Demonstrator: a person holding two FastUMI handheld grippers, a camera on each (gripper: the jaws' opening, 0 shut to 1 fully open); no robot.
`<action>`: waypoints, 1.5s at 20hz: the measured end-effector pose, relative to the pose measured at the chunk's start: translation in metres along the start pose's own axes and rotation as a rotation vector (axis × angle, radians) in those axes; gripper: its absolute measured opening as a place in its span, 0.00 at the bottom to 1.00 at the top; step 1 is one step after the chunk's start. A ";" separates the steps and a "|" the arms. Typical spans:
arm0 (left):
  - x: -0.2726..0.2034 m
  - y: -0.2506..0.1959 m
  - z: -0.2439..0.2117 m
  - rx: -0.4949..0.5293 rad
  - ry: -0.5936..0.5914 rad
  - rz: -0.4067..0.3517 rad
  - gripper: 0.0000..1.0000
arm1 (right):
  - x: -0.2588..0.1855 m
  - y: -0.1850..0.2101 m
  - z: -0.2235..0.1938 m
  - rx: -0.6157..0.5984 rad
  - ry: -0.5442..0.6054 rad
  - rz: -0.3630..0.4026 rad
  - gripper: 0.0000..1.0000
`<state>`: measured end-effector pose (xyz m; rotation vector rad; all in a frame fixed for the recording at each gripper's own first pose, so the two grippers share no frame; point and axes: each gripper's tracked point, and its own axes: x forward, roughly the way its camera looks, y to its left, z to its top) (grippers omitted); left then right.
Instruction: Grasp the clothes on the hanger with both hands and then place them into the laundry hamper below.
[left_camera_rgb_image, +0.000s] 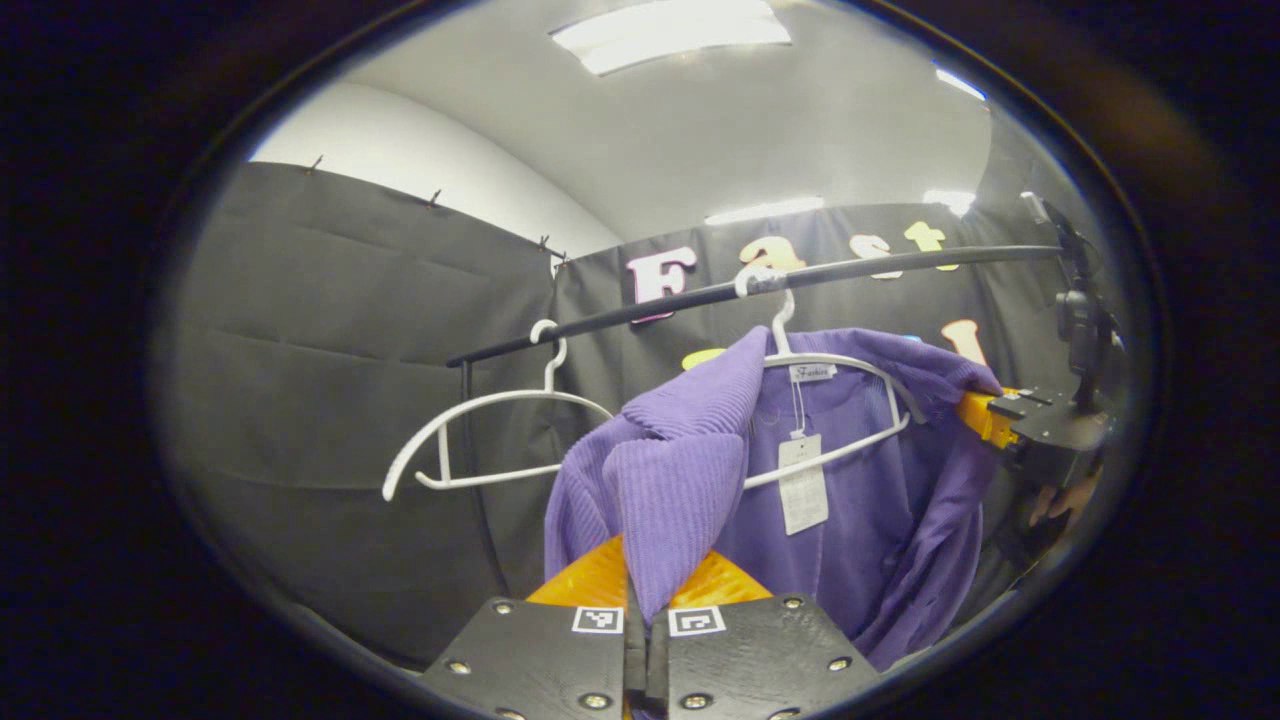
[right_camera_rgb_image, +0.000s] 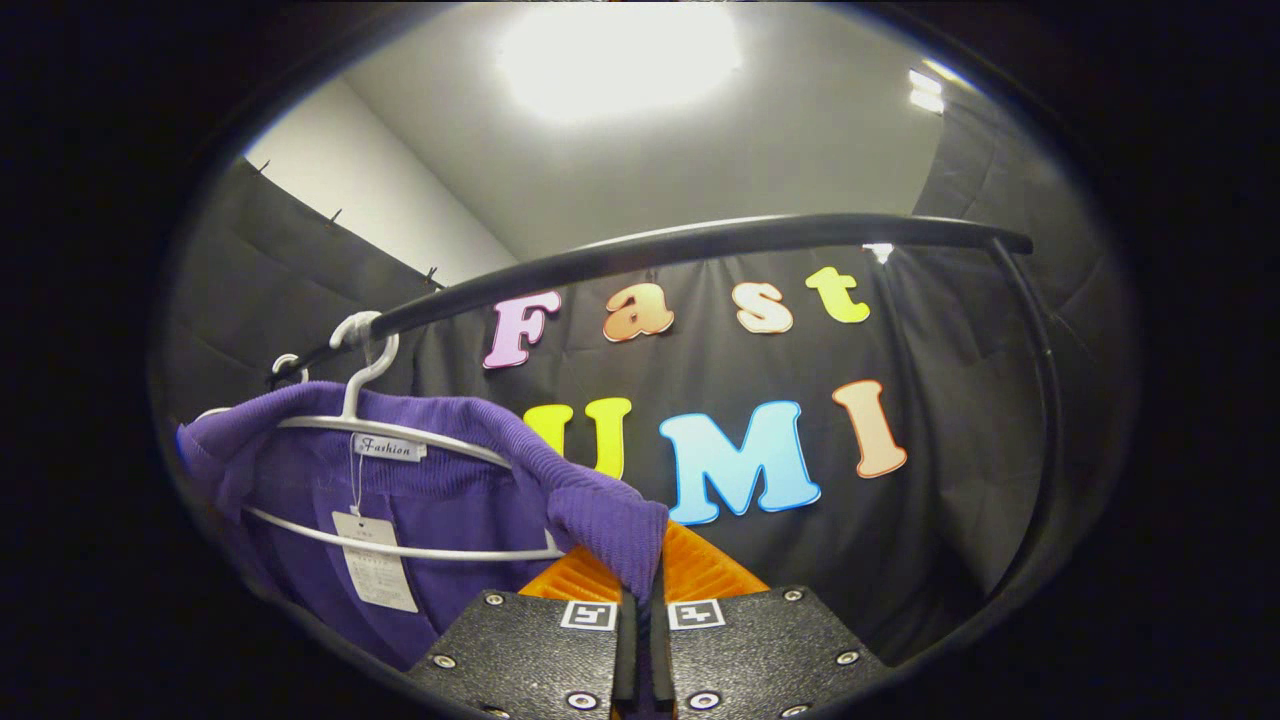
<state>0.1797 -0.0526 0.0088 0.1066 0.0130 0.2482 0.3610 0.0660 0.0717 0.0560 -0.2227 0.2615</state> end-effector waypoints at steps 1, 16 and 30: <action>-0.004 0.008 0.007 0.002 -0.007 0.013 0.05 | 0.003 -0.005 0.008 -0.010 -0.019 -0.008 0.05; 0.061 0.111 0.066 0.100 -0.080 0.102 0.01 | 0.065 -0.022 -0.004 -0.146 -0.080 -0.026 0.05; 0.127 0.125 0.034 0.098 -0.064 0.009 0.06 | 0.083 -0.007 -0.093 -0.054 0.139 0.023 0.04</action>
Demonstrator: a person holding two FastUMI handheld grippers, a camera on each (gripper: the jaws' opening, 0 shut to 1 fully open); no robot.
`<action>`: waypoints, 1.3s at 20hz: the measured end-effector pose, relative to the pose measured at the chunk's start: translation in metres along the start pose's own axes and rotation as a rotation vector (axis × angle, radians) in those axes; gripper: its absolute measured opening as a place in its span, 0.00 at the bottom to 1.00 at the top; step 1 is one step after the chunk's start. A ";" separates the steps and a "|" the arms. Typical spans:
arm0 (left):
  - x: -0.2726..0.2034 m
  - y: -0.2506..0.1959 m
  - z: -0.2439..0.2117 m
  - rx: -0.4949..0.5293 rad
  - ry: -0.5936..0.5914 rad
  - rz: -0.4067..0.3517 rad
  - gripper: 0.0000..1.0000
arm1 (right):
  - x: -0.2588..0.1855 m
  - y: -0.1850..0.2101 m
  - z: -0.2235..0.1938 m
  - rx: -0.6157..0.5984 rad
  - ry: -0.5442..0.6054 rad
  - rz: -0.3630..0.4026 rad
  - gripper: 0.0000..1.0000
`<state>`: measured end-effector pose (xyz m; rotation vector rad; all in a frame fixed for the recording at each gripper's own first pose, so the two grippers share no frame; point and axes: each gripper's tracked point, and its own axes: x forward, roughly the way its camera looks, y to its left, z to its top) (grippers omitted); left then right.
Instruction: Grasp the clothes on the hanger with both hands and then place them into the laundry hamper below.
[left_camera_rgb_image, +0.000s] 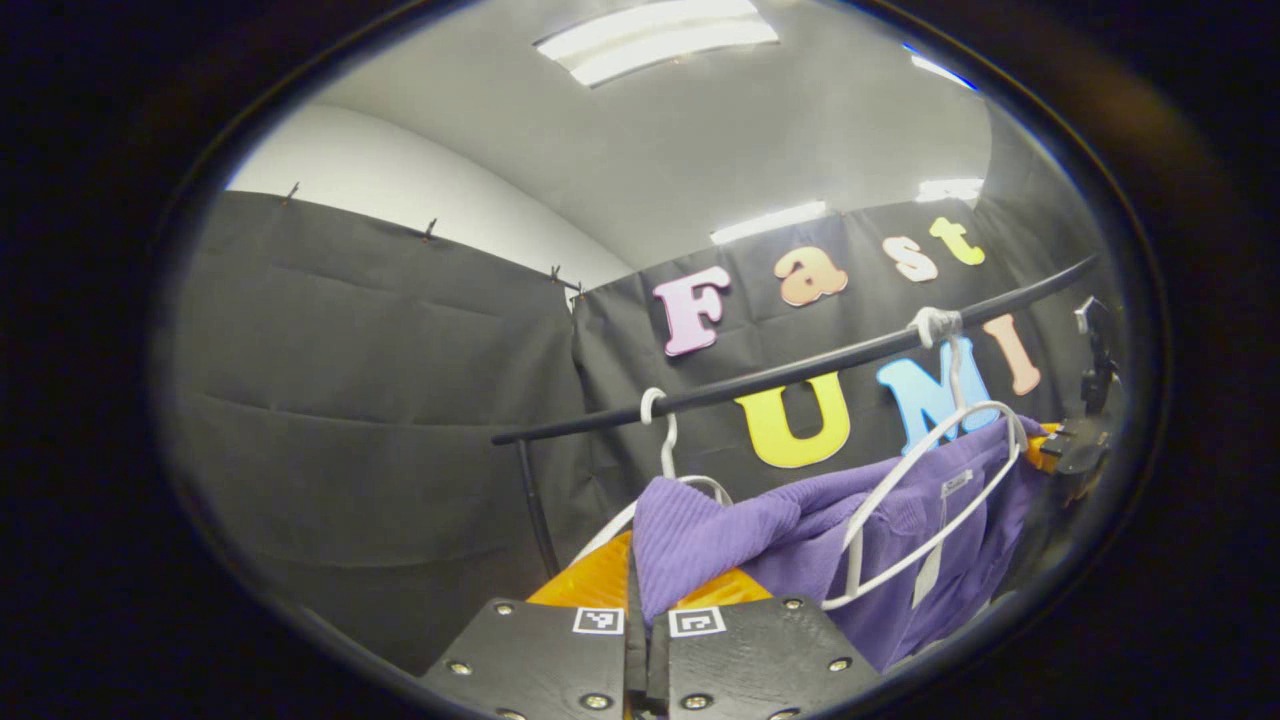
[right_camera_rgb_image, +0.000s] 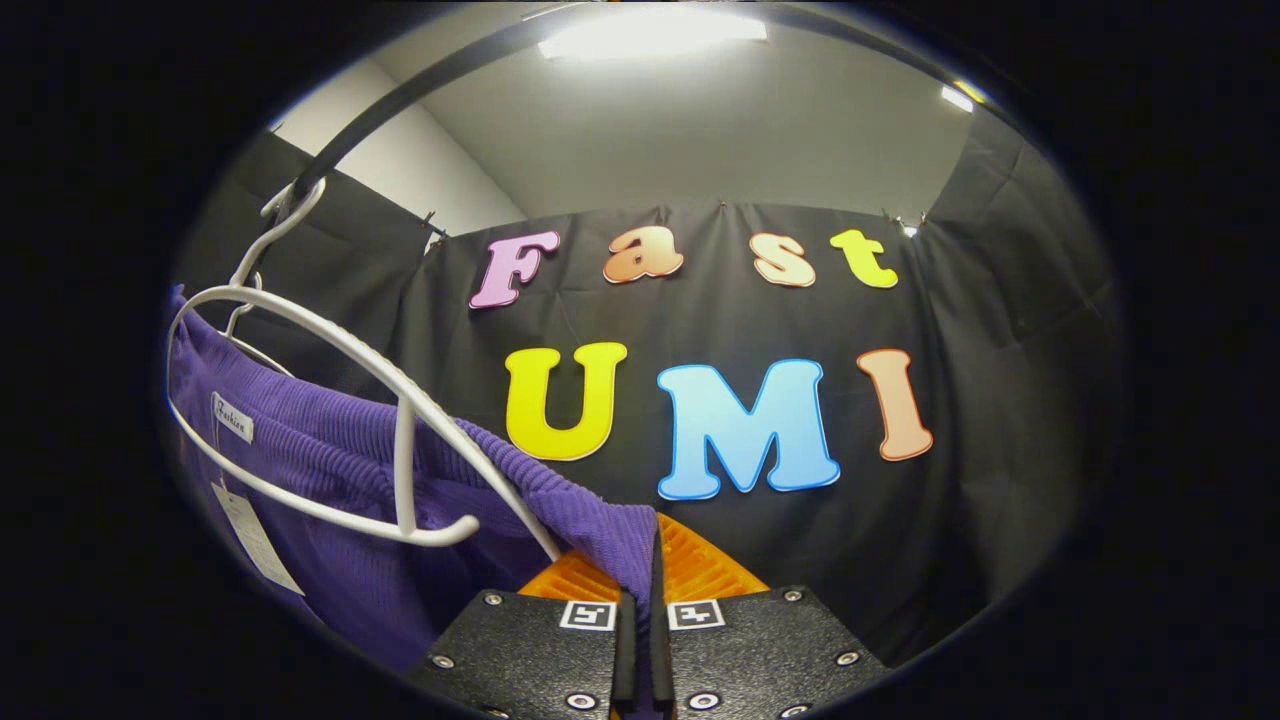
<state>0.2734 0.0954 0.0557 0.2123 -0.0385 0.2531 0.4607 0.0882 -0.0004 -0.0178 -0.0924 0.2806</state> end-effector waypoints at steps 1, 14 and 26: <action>0.000 0.001 -0.005 0.003 0.003 0.001 0.01 | 0.000 0.000 -0.002 0.000 0.000 0.001 0.05; -0.003 0.020 -0.047 -0.045 0.075 0.012 0.01 | 0.003 0.031 -0.060 0.052 0.169 0.104 0.04; -0.068 0.020 -0.106 -0.037 0.189 0.016 0.01 | -0.081 0.049 -0.090 0.025 0.253 0.137 0.05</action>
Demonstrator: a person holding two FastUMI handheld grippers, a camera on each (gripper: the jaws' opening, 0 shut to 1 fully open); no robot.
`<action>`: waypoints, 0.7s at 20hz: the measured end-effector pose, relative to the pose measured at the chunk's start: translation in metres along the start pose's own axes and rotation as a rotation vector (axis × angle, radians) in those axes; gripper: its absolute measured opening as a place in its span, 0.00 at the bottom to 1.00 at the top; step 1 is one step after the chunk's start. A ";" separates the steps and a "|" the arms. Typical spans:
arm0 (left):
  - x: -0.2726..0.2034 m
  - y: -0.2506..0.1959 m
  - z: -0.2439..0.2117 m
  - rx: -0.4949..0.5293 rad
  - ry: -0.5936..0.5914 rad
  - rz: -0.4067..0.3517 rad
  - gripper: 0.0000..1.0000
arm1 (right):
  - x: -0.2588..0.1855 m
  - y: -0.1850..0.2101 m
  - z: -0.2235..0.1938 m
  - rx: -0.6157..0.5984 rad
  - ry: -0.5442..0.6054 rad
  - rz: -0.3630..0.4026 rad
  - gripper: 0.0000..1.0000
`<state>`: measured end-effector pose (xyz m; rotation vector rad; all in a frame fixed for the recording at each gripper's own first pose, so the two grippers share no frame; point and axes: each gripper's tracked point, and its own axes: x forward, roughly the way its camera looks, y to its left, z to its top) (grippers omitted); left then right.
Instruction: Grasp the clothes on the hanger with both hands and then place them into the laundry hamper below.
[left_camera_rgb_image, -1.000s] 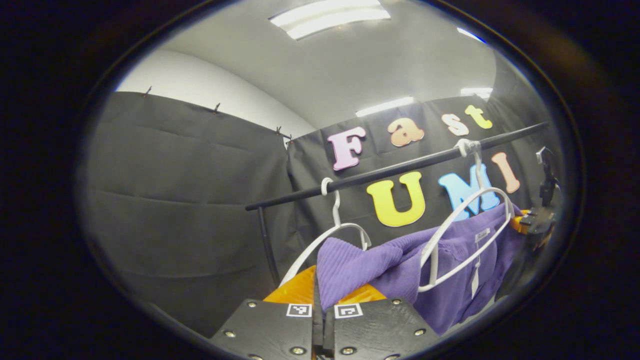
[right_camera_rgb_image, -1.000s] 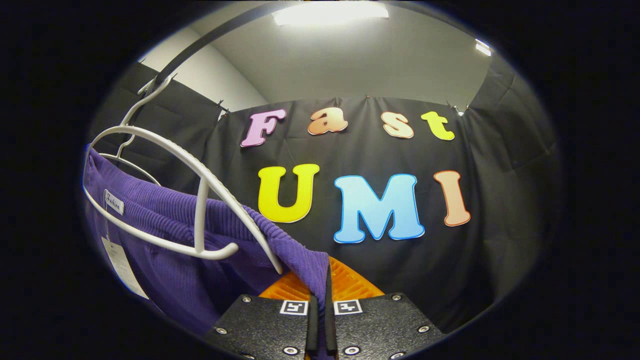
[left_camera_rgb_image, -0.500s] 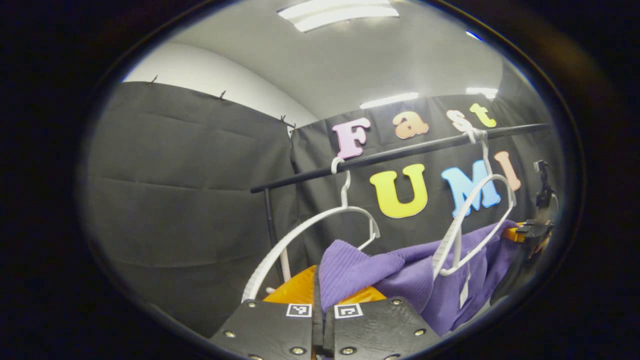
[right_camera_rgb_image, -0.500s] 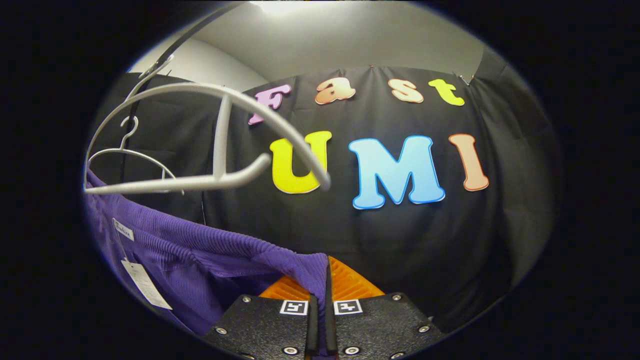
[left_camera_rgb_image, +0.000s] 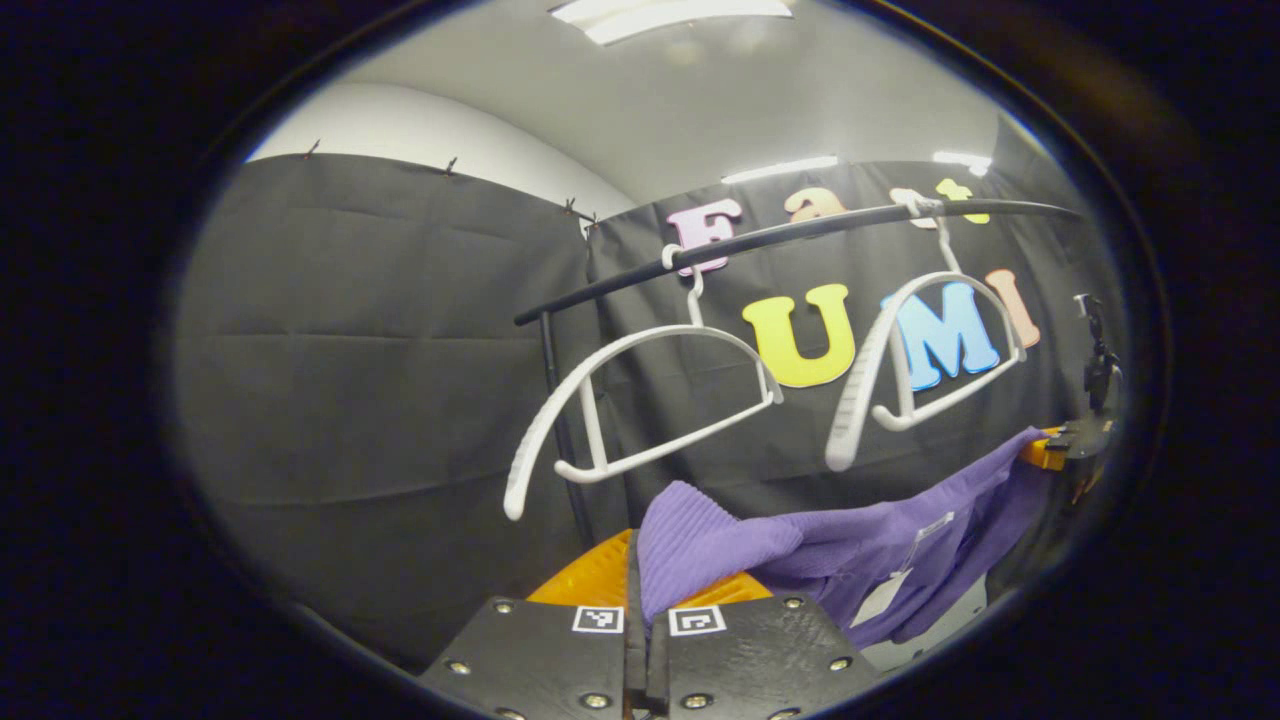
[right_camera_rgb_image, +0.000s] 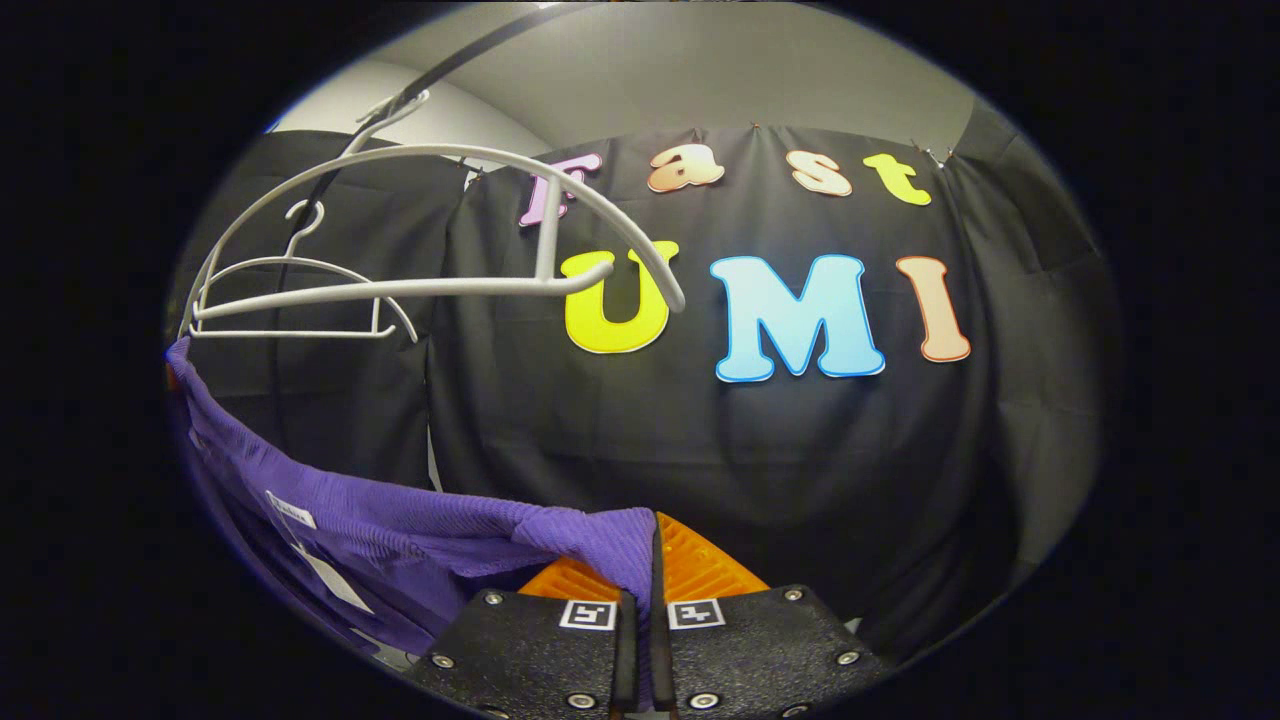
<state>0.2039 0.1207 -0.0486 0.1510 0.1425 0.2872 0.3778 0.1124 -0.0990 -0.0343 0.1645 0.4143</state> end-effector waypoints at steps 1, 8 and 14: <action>-0.008 0.000 -0.001 -0.008 0.001 -0.006 0.06 | -0.010 0.002 0.002 0.001 -0.003 -0.001 0.05; -0.058 0.007 0.018 -0.065 -0.049 -0.061 0.01 | -0.082 0.020 0.032 0.035 -0.042 -0.017 0.05; -0.095 -0.004 0.049 -0.110 -0.113 -0.144 0.01 | -0.130 0.039 0.067 0.063 -0.105 -0.014 0.05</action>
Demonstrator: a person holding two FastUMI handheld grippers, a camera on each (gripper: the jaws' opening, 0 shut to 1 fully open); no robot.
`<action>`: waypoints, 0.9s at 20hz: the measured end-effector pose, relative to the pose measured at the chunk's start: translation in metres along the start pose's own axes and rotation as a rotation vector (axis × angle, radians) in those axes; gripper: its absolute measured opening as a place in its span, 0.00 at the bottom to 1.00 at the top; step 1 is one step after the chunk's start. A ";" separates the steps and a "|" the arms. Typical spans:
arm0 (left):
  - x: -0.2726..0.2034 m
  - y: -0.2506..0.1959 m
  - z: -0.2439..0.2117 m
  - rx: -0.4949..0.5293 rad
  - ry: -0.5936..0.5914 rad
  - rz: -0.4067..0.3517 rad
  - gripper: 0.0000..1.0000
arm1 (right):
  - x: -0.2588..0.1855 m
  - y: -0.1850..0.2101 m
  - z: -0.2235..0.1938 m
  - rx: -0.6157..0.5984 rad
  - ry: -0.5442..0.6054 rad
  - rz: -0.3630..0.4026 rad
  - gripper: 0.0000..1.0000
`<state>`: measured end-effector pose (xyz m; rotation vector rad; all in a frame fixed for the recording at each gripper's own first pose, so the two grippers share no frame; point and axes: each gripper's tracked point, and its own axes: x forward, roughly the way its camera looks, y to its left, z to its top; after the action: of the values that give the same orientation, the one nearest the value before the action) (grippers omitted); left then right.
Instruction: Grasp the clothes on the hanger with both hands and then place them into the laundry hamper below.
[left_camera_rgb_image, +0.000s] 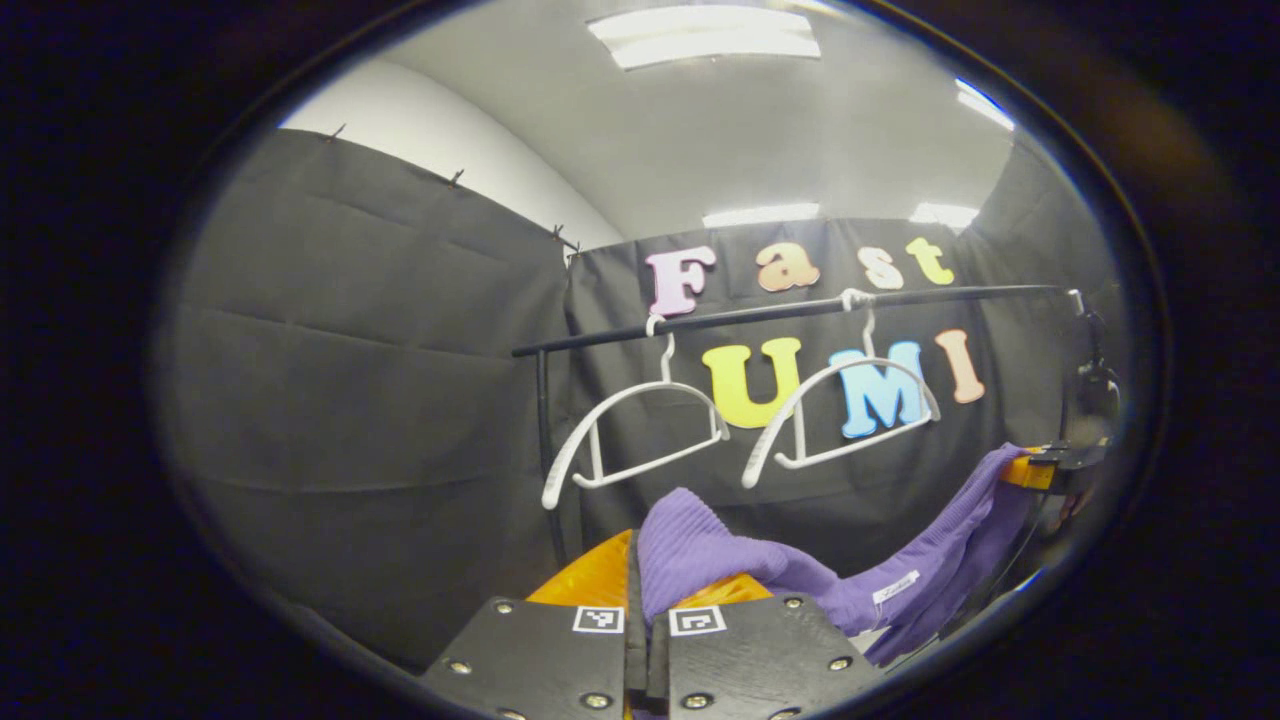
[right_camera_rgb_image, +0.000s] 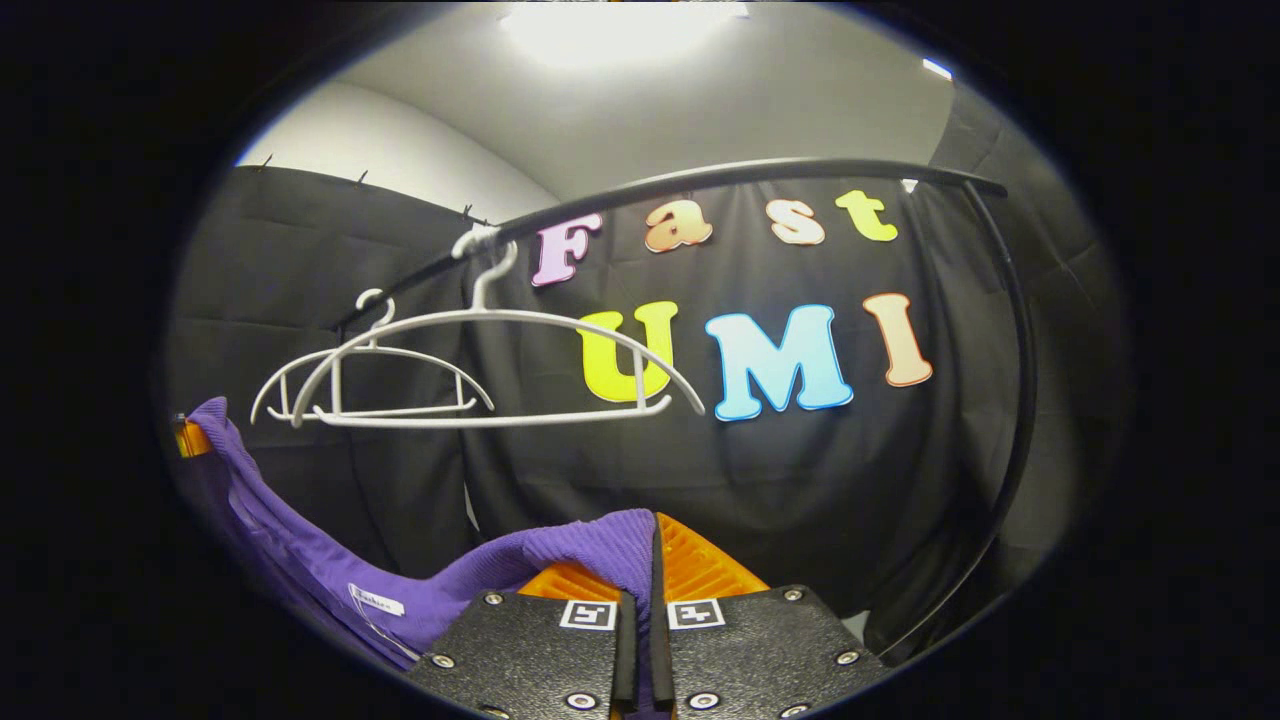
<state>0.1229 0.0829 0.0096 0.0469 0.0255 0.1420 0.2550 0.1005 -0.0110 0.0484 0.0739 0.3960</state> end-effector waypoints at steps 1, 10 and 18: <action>-0.005 -0.005 0.005 -0.004 -0.009 -0.017 0.01 | -0.012 0.008 0.006 0.002 -0.010 0.003 0.05; -0.055 -0.049 0.013 -0.054 -0.033 -0.153 0.01 | -0.079 0.060 0.016 0.016 -0.011 0.038 0.05; -0.073 -0.094 -0.041 -0.098 0.052 -0.239 0.01 | -0.111 0.101 -0.023 0.012 0.069 0.085 0.05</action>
<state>0.0624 -0.0189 -0.0340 -0.0578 0.0762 -0.0947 0.1121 0.1509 -0.0205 0.0498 0.1428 0.4827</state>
